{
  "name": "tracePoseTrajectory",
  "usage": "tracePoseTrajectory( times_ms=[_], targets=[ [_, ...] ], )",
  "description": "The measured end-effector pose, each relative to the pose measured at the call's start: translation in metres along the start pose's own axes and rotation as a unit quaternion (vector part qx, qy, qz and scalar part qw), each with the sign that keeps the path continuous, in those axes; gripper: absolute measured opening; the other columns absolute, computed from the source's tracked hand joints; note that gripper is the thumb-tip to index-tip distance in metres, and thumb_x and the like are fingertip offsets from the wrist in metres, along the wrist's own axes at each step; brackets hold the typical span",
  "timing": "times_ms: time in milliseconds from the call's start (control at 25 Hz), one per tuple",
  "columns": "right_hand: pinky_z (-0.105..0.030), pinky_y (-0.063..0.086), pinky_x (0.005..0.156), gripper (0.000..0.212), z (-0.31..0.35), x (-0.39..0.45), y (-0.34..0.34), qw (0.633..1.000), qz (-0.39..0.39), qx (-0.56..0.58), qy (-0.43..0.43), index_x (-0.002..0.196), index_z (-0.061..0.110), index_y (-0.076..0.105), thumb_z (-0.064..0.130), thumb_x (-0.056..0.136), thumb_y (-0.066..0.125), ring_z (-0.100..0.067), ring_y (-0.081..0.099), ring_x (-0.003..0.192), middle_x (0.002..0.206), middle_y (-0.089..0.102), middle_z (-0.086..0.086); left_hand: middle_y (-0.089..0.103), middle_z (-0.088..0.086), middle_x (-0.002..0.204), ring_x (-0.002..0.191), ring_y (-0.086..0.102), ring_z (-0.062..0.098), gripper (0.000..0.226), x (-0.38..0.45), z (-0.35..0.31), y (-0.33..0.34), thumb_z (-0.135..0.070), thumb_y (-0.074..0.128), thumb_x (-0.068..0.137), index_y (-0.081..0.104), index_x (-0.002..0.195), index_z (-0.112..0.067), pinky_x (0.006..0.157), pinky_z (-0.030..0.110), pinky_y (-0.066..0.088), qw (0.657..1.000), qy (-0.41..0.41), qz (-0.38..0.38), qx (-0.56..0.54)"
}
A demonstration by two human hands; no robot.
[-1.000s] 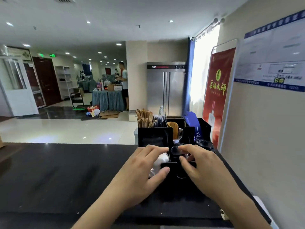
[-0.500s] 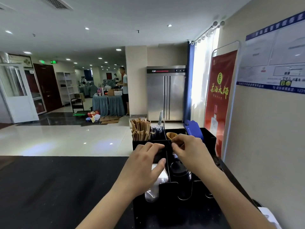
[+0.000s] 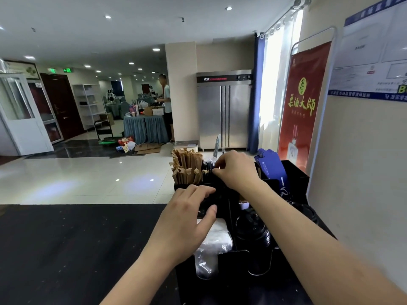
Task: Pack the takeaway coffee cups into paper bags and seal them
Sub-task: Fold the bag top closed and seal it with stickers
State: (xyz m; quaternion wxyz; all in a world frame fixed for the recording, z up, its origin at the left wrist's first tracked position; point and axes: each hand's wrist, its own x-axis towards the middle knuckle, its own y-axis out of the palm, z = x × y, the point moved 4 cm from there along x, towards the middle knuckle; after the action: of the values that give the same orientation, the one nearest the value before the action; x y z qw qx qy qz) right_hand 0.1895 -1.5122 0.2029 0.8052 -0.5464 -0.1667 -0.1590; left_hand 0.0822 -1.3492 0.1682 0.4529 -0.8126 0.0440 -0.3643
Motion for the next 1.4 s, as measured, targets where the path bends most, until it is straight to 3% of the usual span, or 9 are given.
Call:
tracePoseTrajectory(
  times_ms=[160, 400, 520, 680, 840, 920, 1120, 1400],
  targets=[
    [-0.039, 0.043, 0.098, 0.033, 0.009, 0.019, 0.015, 0.999, 0.042, -0.028, -0.012, 0.11, 0.028, 0.075, 0.049, 0.085, 0.075, -0.026, 0.063, 0.11, 0.112, 0.072, 0.001, 0.049, -0.031, 0.119, 0.115, 0.042, -0.004, 0.038, -0.005, 0.006, -0.002, -0.049, 0.045, 0.098, 0.05, 0.135, -0.04, 0.09, 0.01, 0.036, 1.0, 0.004, -0.001, -0.007],
    [-0.043, 0.043, 0.103, 0.017, 0.009, 0.031, 0.035, 0.995, 0.089, 0.03, 0.036, 0.106, 0.026, 0.076, 0.03, 0.089, 0.075, -0.025, 0.062, 0.113, 0.112, 0.071, -0.001, 0.047, -0.033, 0.117, 0.117, 0.042, -0.003, 0.042, -0.006, 0.008, -0.006, -0.052, 0.042, 0.095, 0.05, 0.135, -0.041, 0.09, 0.007, 0.035, 1.0, 0.008, -0.003, -0.005],
    [-0.044, 0.046, 0.102, 0.017, 0.008, 0.029, 0.035, 0.993, 0.094, 0.063, 0.04, 0.102, 0.024, 0.072, 0.031, 0.087, 0.076, -0.025, 0.062, 0.109, 0.11, 0.07, -0.002, 0.047, -0.033, 0.117, 0.118, 0.042, -0.004, 0.043, -0.008, 0.01, -0.005, -0.052, 0.042, 0.095, 0.049, 0.135, -0.041, 0.091, 0.007, 0.034, 1.0, 0.005, 0.004, -0.006],
    [-0.039, 0.056, 0.087, 0.019, 0.0, 0.028, 0.031, 0.987, 0.082, 0.133, 0.048, 0.09, 0.023, 0.066, 0.028, 0.081, 0.082, -0.025, 0.067, 0.094, 0.097, 0.071, -0.004, 0.048, -0.032, 0.117, 0.117, 0.042, -0.005, 0.043, -0.01, 0.013, -0.004, -0.052, 0.043, 0.094, 0.049, 0.135, -0.042, 0.091, 0.007, 0.034, 1.0, -0.002, 0.01, -0.006],
    [-0.026, 0.053, 0.076, 0.017, -0.01, 0.022, 0.018, 0.98, 0.051, 0.189, 0.042, 0.1, 0.021, 0.077, 0.02, 0.083, 0.079, -0.018, 0.07, 0.09, 0.095, 0.074, -0.002, 0.049, -0.031, 0.118, 0.118, 0.042, -0.004, 0.042, -0.013, 0.014, -0.004, -0.051, 0.043, 0.094, 0.049, 0.134, -0.042, 0.092, 0.006, 0.033, 1.0, -0.009, 0.011, -0.007],
    [-0.026, 0.054, 0.073, 0.018, -0.013, 0.018, 0.007, 0.975, 0.033, 0.216, 0.046, 0.101, 0.017, 0.077, 0.022, 0.084, 0.081, -0.016, 0.07, 0.085, 0.091, 0.074, -0.001, 0.05, -0.031, 0.117, 0.117, 0.042, -0.004, 0.04, -0.013, 0.014, -0.005, -0.05, 0.045, 0.095, 0.049, 0.134, -0.042, 0.091, 0.005, 0.033, 1.0, -0.01, 0.011, -0.007],
    [-0.042, 0.062, 0.08, 0.012, -0.017, 0.016, -0.021, 0.958, -0.03, 0.28, 0.055, 0.101, 0.01, 0.074, 0.013, 0.089, 0.074, -0.024, 0.075, 0.079, 0.088, 0.076, -0.008, 0.049, -0.03, 0.117, 0.117, 0.043, -0.003, 0.038, -0.013, 0.005, -0.009, -0.047, 0.048, 0.097, 0.049, 0.135, -0.041, 0.09, 0.008, 0.035, 1.0, -0.003, 0.007, -0.005],
    [-0.043, 0.062, 0.083, 0.01, -0.003, 0.01, -0.07, 0.945, -0.091, 0.315, 0.004, 0.098, 0.016, 0.074, 0.018, 0.089, 0.075, -0.02, 0.074, 0.082, 0.085, 0.075, -0.001, 0.049, -0.03, 0.12, 0.118, 0.041, -0.005, 0.038, -0.014, -0.016, -0.022, -0.043, 0.052, 0.1, 0.049, 0.137, -0.04, 0.091, 0.007, 0.034, 1.0, 0.003, 0.005, -0.008]
  ],
)
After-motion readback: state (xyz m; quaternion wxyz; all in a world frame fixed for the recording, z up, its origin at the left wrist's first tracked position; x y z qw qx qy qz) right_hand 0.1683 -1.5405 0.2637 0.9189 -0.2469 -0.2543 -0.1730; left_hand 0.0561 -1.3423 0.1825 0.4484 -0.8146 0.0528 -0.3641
